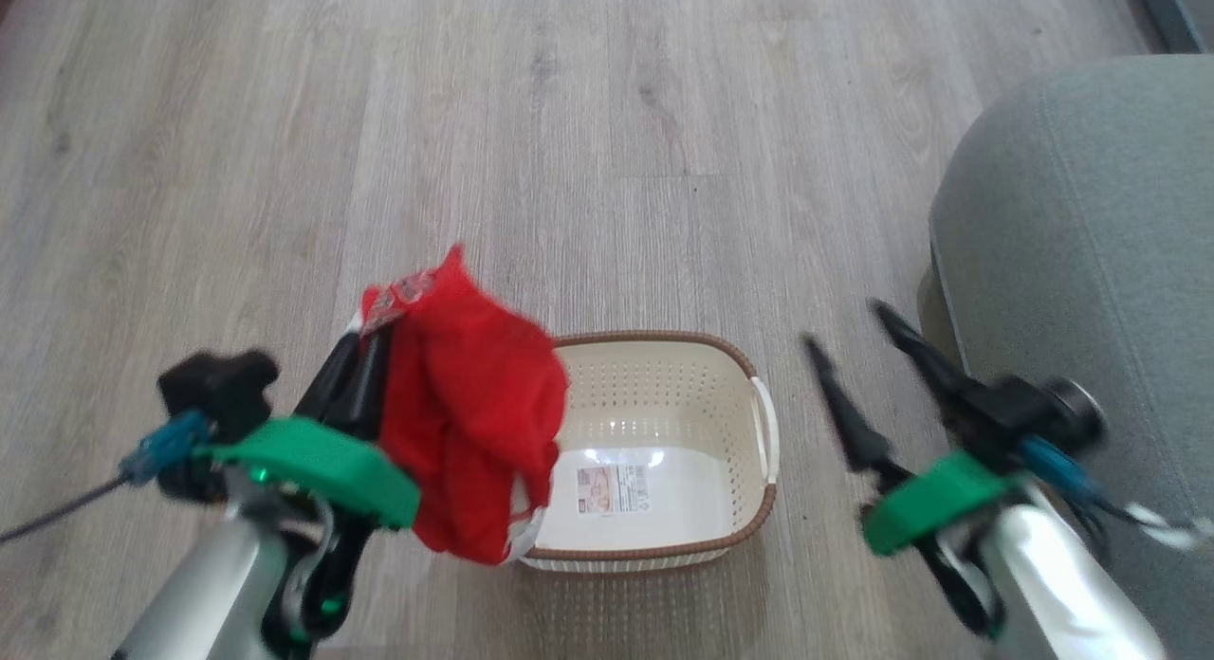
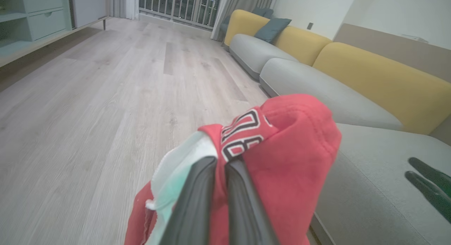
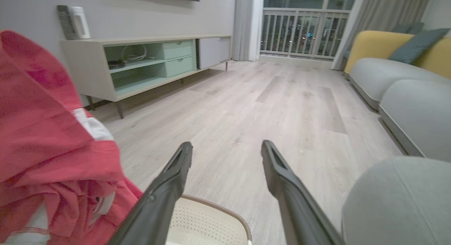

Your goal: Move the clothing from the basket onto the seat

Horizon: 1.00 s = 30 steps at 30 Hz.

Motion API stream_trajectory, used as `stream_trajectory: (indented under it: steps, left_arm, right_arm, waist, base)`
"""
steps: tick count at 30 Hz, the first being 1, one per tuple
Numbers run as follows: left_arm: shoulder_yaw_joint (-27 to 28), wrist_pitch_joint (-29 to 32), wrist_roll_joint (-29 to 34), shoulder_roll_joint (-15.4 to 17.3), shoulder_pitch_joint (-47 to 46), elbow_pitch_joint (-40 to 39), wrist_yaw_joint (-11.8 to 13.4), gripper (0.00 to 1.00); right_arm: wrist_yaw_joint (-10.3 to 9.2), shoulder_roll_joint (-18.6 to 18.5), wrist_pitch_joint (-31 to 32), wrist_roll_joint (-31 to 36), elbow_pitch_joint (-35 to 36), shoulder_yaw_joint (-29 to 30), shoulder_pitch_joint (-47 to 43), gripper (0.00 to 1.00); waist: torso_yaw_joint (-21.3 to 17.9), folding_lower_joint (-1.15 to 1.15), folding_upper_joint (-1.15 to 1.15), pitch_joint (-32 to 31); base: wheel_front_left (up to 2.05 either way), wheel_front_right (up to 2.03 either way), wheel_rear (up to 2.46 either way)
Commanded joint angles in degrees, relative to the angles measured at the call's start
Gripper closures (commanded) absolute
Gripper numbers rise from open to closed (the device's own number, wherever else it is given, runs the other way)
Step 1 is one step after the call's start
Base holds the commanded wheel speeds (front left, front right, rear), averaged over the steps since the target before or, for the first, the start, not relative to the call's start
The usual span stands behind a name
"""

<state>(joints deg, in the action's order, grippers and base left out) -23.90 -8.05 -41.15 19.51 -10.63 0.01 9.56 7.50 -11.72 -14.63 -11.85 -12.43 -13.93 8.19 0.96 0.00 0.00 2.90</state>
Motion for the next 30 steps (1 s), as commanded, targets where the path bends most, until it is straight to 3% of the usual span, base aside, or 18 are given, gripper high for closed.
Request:
stream_trajectory:
  steps: [1,4,12,17,25,30]
  left_arm:
    - [1.43,0.27,0.99,0.43,-6.0,-2.88,-0.75,1.0]
    - [-1.47,1.66,2.19,-0.73,-9.63,-2.84,-2.24,1.0]
    - [-5.82,2.68,3.75,-3.6,-14.85,-0.94,-4.65,1.0]
    - [-9.35,3.35,4.36,-5.76,-17.19,-0.86,-6.95,1.0]
    - [-14.98,5.84,2.56,-7.43,-18.78,-0.28,-13.0,1.0]
    - [-15.78,5.97,0.51,-7.2,-18.95,1.14,-14.75,1.0]
  right_arm:
    - [-0.01,-1.68,-0.37,-1.01,1.19,-5.51,5.47,0.0]
    - [-0.01,-3.43,-0.37,-3.52,-0.47,-15.61,11.78,0.0]
    - [-0.01,-5.35,-0.37,-8.6,-3.55,-28.95,20.66,0.0]
    - [-0.01,-5.09,-0.37,-10.04,-6.72,-32.33,24.42,0.0]
    - [-0.01,-6.16,-0.37,-11.7,-7.55,-39.2,28.33,0.0]
    - [-0.01,-6.88,-0.37,-11.07,-6.26,-38.05,29.81,0.0]
  waist:
    - [0.17,0.0,0.0,0.42]
    - [0.91,0.0,0.0,0.99]
    - [2.28,0.0,0.0,1.8]
    - [3.16,0.0,0.0,2.31]
    - [4.24,0.0,0.0,2.72]
    - [3.99,0.0,0.0,2.93]
  base:
    - [0.0,0.0,0.0]
    - [0.0,0.0,0.0]
    - [0.0,0.0,0.0]
    - [0.0,0.0,0.0]
    - [0.0,0.0,0.0]
    - [0.0,0.0,0.0]
